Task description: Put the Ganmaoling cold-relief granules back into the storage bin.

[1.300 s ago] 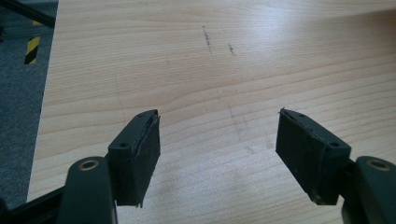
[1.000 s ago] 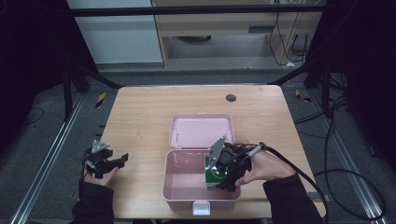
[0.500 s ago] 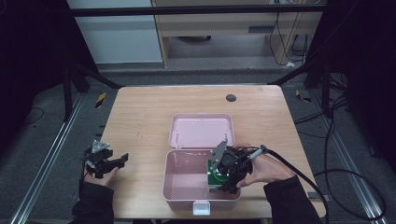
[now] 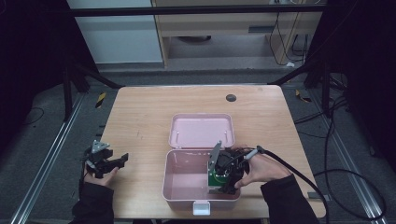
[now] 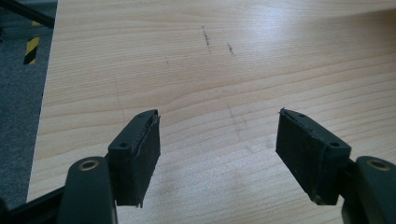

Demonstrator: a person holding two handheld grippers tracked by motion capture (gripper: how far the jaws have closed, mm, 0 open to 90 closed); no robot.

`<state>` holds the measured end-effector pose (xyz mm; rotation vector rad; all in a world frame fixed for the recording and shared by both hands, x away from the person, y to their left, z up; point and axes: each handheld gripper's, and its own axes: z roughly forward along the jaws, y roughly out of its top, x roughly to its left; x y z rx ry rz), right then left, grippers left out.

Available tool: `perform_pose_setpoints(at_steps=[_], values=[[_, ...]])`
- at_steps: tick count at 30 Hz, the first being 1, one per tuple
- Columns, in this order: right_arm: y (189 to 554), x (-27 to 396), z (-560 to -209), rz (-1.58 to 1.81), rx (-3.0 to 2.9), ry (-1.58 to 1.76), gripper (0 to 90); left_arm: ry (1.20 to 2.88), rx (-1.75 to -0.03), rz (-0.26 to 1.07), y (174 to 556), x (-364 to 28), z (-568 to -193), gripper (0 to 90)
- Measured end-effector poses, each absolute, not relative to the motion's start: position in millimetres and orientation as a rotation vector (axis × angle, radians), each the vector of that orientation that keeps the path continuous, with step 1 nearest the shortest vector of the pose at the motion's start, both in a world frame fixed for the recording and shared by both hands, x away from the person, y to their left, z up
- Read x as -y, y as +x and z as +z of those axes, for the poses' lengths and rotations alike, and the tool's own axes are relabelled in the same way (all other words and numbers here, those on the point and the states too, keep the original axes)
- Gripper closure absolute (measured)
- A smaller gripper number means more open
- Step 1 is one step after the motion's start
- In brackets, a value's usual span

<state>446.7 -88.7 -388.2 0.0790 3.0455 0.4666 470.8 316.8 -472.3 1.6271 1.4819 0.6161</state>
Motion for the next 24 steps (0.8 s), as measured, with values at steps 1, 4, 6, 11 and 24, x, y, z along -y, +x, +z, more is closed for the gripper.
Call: perform_pose_setpoints(at_steps=[1,4,6,11,24], values=[[447.4,88.7,-388.2,0.461,-3.044,0.081,14.1,1.626,-1.482,0.615,470.8,-316.9,-472.3,29.9],[447.6,89.1,-388.0,0.464,-3.043,0.086,13.9,1.627,-1.482,0.614,470.8,-317.1,-472.3,29.8],[447.8,89.6,-387.3,0.462,-3.042,0.088,13.7,1.628,-1.482,0.614,470.7,-317.0,-472.3,29.8],[446.1,97.3,-372.9,0.593,-3.006,0.113,13.4,1.628,-1.482,0.614,470.8,-316.6,-472.3,29.8],[444.3,126.6,-338.5,0.878,-2.667,0.296,7.9,1.626,-1.48,0.613,470.3,-316.6,-471.7,30.6]])
